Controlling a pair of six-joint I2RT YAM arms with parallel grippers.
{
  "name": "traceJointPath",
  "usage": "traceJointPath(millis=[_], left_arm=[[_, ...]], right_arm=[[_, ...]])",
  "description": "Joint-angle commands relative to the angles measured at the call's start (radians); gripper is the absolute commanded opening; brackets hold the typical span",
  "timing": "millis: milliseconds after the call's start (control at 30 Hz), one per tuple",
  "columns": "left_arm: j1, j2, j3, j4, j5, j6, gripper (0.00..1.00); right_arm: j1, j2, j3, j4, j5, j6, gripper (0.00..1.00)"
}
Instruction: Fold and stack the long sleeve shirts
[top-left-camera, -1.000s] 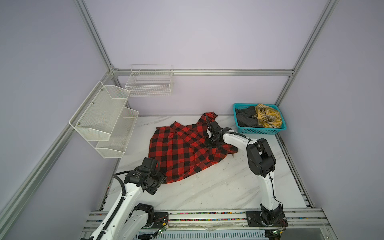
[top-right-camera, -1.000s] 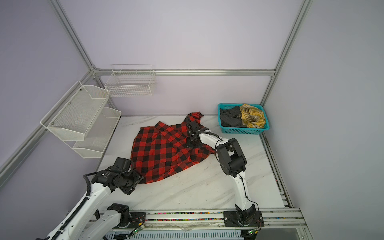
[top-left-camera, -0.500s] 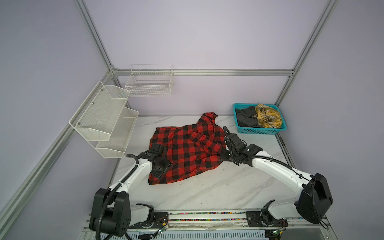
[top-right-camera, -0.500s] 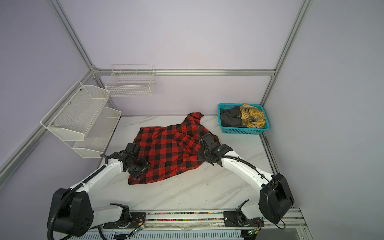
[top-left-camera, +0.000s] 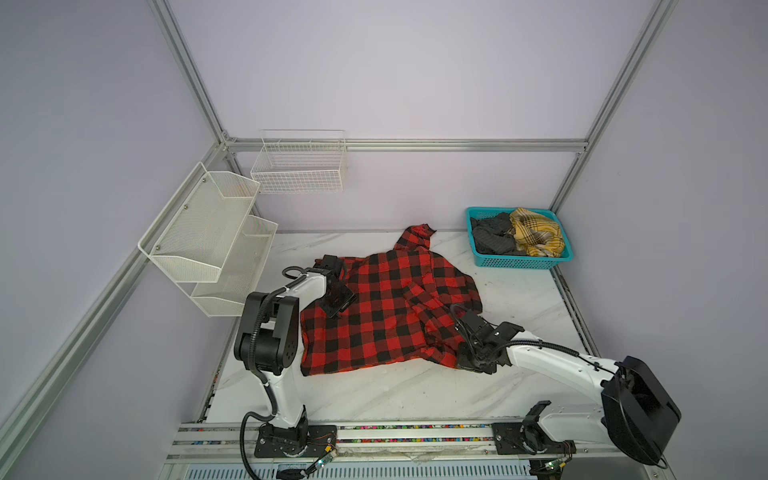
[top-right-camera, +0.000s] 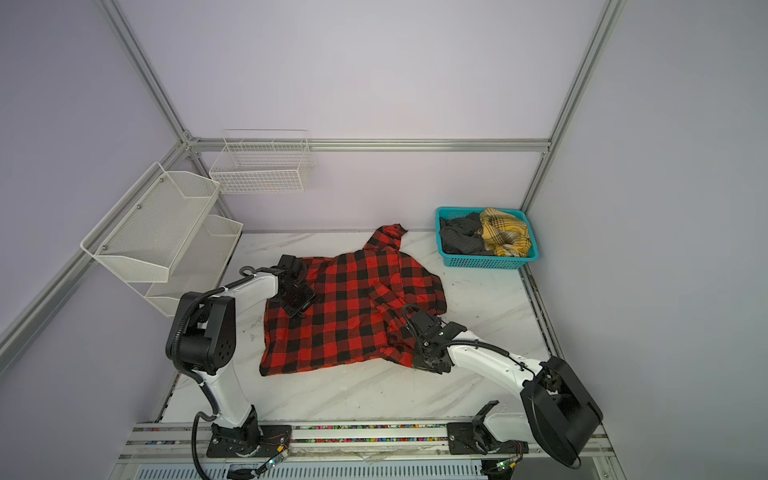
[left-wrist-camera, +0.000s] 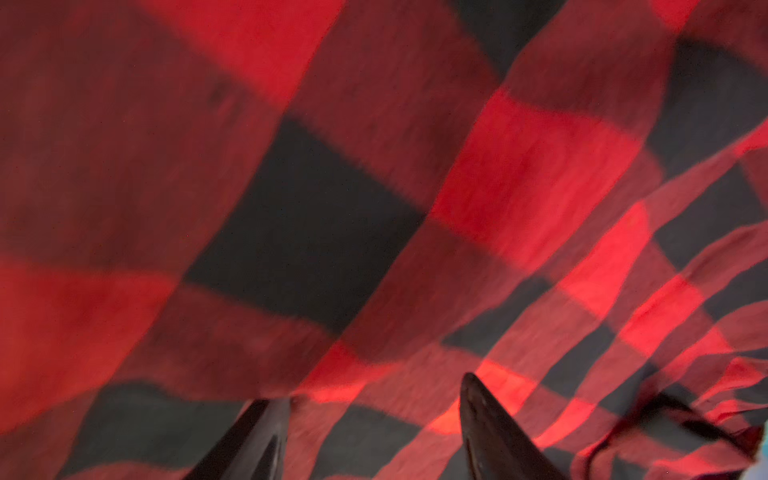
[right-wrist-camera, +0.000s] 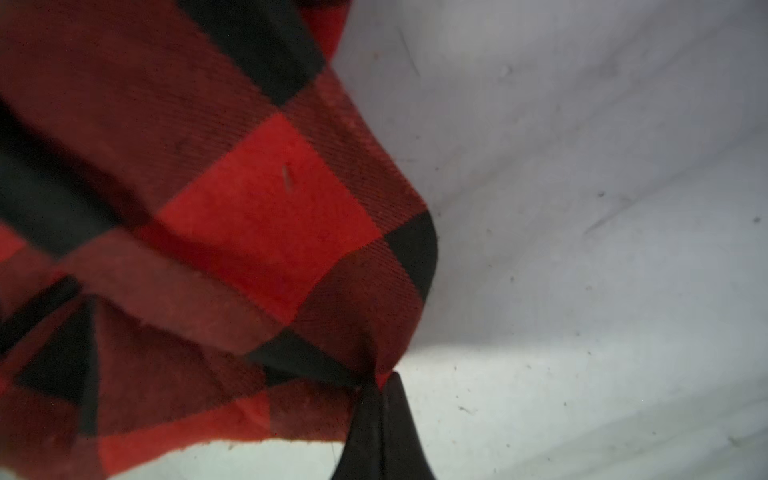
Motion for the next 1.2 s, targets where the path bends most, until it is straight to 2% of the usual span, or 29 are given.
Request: traceJointPath(millis=[0,67,100,133,167,200,267,333,500,600,700,767,800,900,933,1067,1167], left_arm=[[0.020,0.090,0.106,0.040,0.018,0.027,0.62],[0.026,0.123,0.133,0.036,0.014,0.021,0.60],[0.030,0.127,0.136,0.034,0.011,0.017,0.60],[0.035,0.126,0.134,0.034,0.009,0.008,0.60],[0.038,0.118,0.129,0.035,0.012,-0.002,0.60],[0.039,0.109,0.124,0.040,0.017,-0.007,0.60],[0.036,0.087,0.116,0.050,0.032,-0.011,0.61],[0.034,0.075,0.112,0.055,0.035,-0.010,0.62],[0.043,0.076,0.105,0.066,0.029,-0.020,0.63],[0.051,0.086,0.107,0.069,0.027,-0.019,0.63],[0.064,0.099,0.106,0.071,0.018,-0.019,0.63],[0.073,0.110,0.107,0.072,0.019,-0.025,0.63],[0.076,0.111,0.104,0.075,0.015,-0.025,0.63],[0.080,0.104,0.090,0.087,0.006,-0.029,0.63],[0.080,0.101,0.086,0.087,0.002,-0.029,0.63],[0.081,0.071,0.031,0.086,-0.009,-0.026,0.63],[0.077,0.026,-0.040,0.089,-0.043,-0.022,0.62]], right_arm=[[-0.047,0.089,0.028,0.033,0.033,-0.002,0.00],[-0.059,0.134,0.053,0.016,0.025,-0.018,0.04],[-0.059,0.143,0.071,-0.008,0.038,-0.031,0.18],[-0.054,0.136,0.099,-0.047,0.077,-0.048,0.36],[-0.037,0.108,0.132,-0.086,0.103,-0.049,0.48],[-0.022,0.080,0.169,-0.121,0.130,-0.050,0.53],[0.000,0.028,0.272,-0.184,0.178,-0.067,0.58],[0.004,0.049,0.365,-0.217,0.206,-0.107,0.63],[0.004,0.244,0.476,-0.131,0.178,-0.227,0.79],[-0.012,0.370,0.573,-0.128,0.276,-0.288,0.81],[-0.034,0.459,0.635,-0.134,0.294,-0.314,0.80],[-0.036,0.475,0.640,-0.139,0.286,-0.307,0.69],[-0.037,0.470,0.628,-0.136,0.284,-0.298,0.57],[-0.038,0.412,0.560,-0.157,0.263,-0.236,0.05],[-0.038,0.382,0.539,-0.185,0.267,-0.198,0.00],[-0.041,0.149,0.336,-0.257,0.234,-0.016,0.00],[-0.086,0.070,0.162,-0.186,0.163,0.018,0.00]])
